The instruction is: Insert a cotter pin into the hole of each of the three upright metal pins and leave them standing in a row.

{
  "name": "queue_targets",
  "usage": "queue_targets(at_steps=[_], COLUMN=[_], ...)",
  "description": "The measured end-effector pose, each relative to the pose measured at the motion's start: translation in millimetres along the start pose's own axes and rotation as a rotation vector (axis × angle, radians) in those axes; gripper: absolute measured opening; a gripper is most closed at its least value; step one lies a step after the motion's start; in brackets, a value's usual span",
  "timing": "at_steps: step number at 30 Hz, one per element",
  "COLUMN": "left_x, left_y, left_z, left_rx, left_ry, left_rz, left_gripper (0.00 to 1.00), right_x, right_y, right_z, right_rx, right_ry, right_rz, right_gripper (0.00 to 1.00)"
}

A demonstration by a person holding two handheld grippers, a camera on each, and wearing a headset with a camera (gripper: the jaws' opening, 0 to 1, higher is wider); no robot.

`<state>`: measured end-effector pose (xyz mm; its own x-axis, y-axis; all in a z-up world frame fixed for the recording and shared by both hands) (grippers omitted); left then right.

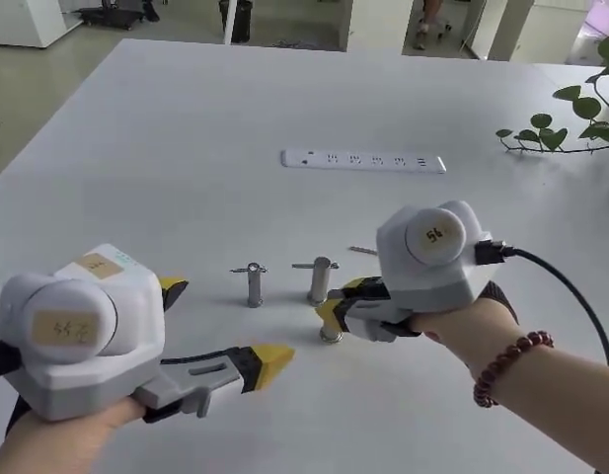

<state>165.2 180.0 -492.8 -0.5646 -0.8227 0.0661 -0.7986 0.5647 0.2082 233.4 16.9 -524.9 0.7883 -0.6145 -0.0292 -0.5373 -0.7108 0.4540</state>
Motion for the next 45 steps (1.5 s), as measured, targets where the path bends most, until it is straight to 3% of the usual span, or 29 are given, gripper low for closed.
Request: queue_targets(at_steps=[11, 23, 28, 39, 45], left_x=[0.9, 4.3, 3.9, 3.1, 1.9], left_y=[-0.7, -1.8, -1.6, -2.0, -2.7], left_z=[2.0, 2.5, 3.0, 1.5, 0.0], left_rx=[-0.007, -0.015, -0.015, -0.011, -0.003], left_ry=[0.002, -0.003, -0.001, -0.001, 0.000], left_rz=[-0.002, 0.007, 0.006, 0.001, -0.008], left_gripper=[0.79, 0.79, 0.79, 0.79, 0.79], right_x=[-2.7, -2.2, -4.3, 0.1, 10.2], right_y=[0.4, 1.9, 4.3, 19.0, 31.5], right_z=[3.4, 8.6, 11.5, 4.8, -4.5], right_rx=[0.008, 0.024, 0.029, 0.039, 0.033], right_ry=[0.033, -0.002, -0.004, -0.042, -0.011], right_rz=[-0.006, -0.035, -0.042, -0.068, -0.083], right_gripper=[0.08, 0.11, 0.16, 0.24, 0.26])
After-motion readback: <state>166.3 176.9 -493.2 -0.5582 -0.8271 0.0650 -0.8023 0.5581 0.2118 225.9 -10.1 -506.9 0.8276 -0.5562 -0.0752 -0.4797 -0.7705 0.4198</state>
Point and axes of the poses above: the centre of the closed fingertips' face, and the gripper's own axes: y roughly backward along the fingers, x roughly to its right, z roughly out of its underside, the point moved 7 cm from there along y, roughly backward along the fingers, and after that the axes turned 14 degrees about x, right-handed, at the moved point
